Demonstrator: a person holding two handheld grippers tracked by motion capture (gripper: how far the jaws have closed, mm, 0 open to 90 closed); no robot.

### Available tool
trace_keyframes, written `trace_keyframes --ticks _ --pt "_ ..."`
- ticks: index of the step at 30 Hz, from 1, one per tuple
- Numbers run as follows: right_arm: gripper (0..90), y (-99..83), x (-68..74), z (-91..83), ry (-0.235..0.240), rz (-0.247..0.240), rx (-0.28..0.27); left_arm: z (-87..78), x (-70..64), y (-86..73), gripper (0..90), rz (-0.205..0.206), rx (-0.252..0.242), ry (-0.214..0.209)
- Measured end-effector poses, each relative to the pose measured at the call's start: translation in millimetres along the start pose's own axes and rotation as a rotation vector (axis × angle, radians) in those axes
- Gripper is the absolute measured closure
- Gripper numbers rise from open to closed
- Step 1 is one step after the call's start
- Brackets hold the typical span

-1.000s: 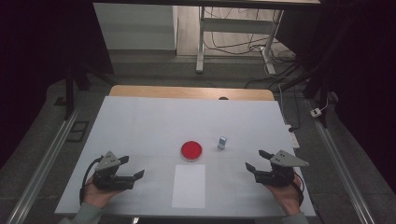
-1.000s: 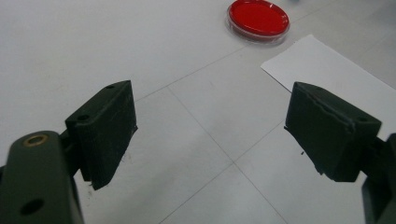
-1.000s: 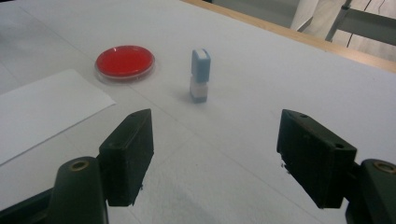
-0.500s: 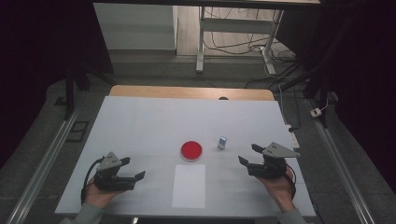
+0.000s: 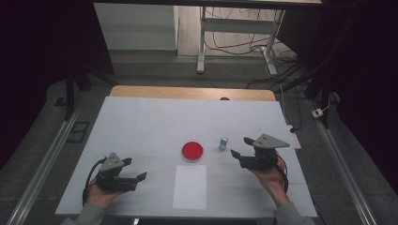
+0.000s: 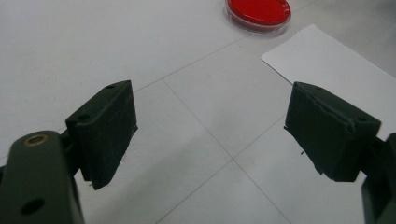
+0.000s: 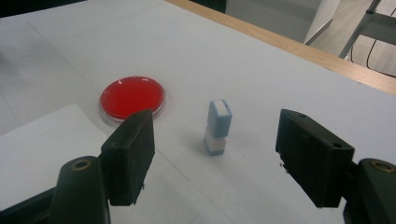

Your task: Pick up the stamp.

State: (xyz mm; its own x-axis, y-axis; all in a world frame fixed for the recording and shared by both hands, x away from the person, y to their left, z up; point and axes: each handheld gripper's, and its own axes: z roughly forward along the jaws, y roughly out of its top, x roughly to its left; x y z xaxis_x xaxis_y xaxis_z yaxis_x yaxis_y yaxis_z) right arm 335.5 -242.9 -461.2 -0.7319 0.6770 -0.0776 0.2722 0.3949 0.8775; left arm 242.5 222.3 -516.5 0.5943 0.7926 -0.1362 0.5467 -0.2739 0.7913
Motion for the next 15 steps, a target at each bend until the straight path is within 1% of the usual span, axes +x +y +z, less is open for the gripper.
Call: trace_keyframes --ticks 2,3,4,8,10,11,12,15 --pt "27.9 1.8 -1.2 6.3 0.005 0.005 0.000 0.3 0.1 0.0 17.1 0.001 0.001 0.002" --pt "27.9 1.8 -1.2 6.3 0.005 0.005 0.000 0.3 0.1 0.0 17.1 0.001 0.002 0.002" --pt "27.9 2.5 -1.4 7.9 0.005 0.005 0.012 0.2 0.1 -0.1 17.2 0.002 0.002 0.002" --pt "27.8 4.0 -2.2 15.8 0.007 0.000 0.018 -0.2 -0.2 -0.4 17.1 0.003 0.002 0.003" --pt "27.9 5.2 -1.9 21.8 0.007 0.003 0.035 -0.1 -0.2 -0.5 17.1 0.004 0.002 0.004" --pt "27.9 5.2 -1.9 21.8 0.007 0.003 0.035 0.1 -0.2 -0.5 17.1 0.004 0.002 0.005" --pt "27.9 6.1 -2.0 26.5 0.012 -0.003 0.044 0.3 -0.2 -0.5 17.1 0.005 0.003 0.004" --pt "27.8 8.0 -2.4 32.8 0.020 -0.003 0.058 0.4 -0.5 -0.8 17.1 0.005 0.006 0.004"
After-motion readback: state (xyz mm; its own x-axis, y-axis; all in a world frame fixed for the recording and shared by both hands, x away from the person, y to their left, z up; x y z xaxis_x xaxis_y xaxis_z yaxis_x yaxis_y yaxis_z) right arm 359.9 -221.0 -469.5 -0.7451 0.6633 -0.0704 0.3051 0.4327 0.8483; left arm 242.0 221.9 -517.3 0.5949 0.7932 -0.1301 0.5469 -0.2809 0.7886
